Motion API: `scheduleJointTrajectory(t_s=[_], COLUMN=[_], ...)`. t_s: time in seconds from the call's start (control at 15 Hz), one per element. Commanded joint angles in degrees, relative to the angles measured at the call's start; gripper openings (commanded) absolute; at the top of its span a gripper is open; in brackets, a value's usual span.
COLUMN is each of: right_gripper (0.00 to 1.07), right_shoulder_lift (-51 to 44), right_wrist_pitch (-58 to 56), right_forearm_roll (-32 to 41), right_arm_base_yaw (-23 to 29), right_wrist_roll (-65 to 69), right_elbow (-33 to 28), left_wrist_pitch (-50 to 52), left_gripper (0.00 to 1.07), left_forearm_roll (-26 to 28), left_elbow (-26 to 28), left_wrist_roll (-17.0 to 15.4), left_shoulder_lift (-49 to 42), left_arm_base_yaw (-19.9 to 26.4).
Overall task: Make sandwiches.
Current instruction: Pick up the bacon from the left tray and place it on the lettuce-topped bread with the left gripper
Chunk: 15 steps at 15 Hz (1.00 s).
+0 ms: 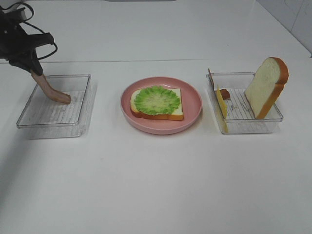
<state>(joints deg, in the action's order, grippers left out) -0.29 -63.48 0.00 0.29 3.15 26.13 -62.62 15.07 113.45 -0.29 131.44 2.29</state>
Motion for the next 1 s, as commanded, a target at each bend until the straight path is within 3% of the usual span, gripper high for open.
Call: scheduleJointTrajectory(t_s=[0.07, 0.4, 0.67, 1.0], right_gripper=[0.96, 0.96, 0.96, 0.96], right_shoulder_lift=[-1.66, -1.66, -1.66, -1.66], right_wrist_pitch=[0.23, 0.23, 0.23, 0.23], right_forearm_roll=[0.0, 0.0, 0.0, 0.0], right_arm_base_yaw=[-0.23, -0.23, -0.23, -0.23], right_wrist_roll=[-0.11, -0.11, -0.11, -0.11], right_elbow=[-0.11, -0.11, -0.11, -0.11], left_wrist_pitch=[-4.58, -5.16, -5.21, 1.66], left_gripper=[0.0, 0.0, 0.0, 0.0], left_forearm_roll=[1.32, 2.58, 4.24, 9.4], left_elbow=[2.69, 4.13, 6.76, 7.16], left_wrist_roll=[-0.69, -2.12, -3.09, -5.39], left_shoulder_lift=[-0.97, -7.1, -8.59, -8.59], left_arm_base_yaw=[-0.69, -4.01, -9.34, -17.48])
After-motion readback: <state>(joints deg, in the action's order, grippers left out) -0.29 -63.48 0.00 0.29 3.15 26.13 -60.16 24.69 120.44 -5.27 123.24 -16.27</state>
